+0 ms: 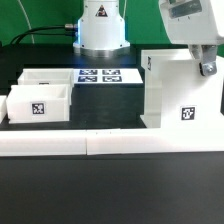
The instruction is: Assemble drawer
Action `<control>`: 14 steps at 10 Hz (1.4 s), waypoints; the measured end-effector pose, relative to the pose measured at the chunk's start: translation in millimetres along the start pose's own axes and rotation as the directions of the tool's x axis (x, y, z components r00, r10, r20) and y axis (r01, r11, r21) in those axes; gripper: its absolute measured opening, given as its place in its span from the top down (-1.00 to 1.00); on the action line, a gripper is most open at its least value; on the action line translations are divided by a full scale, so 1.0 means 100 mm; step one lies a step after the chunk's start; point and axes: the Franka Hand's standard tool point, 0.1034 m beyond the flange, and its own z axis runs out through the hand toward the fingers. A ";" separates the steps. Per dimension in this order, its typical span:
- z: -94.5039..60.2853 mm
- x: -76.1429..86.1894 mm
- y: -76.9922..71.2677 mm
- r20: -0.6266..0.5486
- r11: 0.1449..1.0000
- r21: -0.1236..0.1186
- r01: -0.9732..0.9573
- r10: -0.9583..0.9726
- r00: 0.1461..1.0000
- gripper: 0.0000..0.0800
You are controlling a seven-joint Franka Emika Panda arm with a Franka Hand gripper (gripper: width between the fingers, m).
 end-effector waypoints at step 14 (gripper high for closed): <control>-0.64 0.22 0.08 0.010 0.956 0.032 0.291 -0.292 0.956 -0.62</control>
Offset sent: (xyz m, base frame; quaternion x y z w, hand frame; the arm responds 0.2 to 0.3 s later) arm 0.0000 0.0000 0.0000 0.0000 0.0000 0.0000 1.0000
